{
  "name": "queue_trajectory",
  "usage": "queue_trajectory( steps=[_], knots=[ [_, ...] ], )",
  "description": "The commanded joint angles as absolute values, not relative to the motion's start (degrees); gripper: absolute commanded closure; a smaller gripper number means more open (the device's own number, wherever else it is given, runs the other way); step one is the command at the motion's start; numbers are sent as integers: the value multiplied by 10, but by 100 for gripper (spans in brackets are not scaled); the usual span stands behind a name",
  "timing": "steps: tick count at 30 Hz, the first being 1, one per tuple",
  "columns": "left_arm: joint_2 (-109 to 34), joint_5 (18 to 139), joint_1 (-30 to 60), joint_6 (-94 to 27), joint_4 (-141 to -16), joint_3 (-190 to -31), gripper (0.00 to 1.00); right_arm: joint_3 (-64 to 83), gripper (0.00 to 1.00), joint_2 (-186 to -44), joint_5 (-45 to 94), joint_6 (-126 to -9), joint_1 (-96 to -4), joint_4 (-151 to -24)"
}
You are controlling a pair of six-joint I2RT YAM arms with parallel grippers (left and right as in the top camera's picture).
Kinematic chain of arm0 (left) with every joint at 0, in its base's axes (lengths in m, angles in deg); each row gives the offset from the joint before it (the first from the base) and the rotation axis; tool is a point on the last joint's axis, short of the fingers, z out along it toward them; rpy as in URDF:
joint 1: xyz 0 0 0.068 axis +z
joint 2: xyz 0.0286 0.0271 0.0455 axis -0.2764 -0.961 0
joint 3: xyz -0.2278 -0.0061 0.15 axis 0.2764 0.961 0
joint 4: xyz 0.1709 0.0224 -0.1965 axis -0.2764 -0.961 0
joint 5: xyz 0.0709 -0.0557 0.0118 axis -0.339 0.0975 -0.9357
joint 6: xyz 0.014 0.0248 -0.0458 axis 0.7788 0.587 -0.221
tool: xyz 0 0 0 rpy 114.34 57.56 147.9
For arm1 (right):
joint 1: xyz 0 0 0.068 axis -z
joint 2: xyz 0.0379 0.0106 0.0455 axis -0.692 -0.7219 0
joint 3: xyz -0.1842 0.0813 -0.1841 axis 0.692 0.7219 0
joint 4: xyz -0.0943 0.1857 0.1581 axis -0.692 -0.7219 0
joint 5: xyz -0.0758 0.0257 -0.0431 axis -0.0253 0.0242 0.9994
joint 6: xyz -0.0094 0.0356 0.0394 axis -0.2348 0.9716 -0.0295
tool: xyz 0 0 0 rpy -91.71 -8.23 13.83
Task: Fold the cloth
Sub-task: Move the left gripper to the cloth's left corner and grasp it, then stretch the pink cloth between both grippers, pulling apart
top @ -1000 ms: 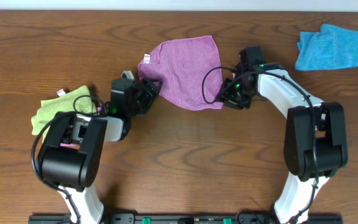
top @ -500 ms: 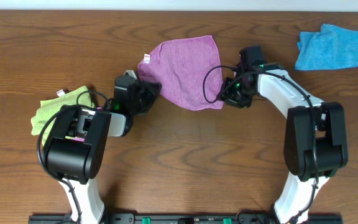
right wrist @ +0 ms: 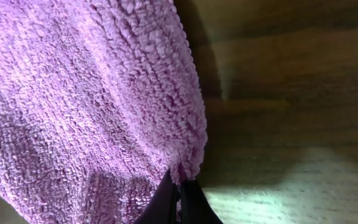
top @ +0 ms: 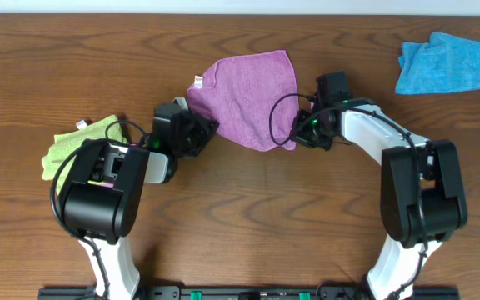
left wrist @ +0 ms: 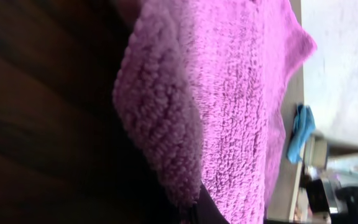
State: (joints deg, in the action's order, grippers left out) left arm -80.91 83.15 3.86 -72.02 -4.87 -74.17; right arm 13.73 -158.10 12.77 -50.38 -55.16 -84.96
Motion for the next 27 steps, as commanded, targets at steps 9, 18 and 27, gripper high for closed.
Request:
queue_trajectory(
  steps=[9, 18, 27],
  knots=[
    [-785, 1030, 95, -673, -50, -733, 94, 148, 99, -1428, 192, -512, -559, -934],
    [-692, 1085, 97, -658, -149, -734, 94, 148, 99, -1373, 196, -512, -559, -997],
    [-688, 1093, 101, -586, -225, -734, 92, 148, 99, -1367, 211, -512, -559, -1004]
  ],
)
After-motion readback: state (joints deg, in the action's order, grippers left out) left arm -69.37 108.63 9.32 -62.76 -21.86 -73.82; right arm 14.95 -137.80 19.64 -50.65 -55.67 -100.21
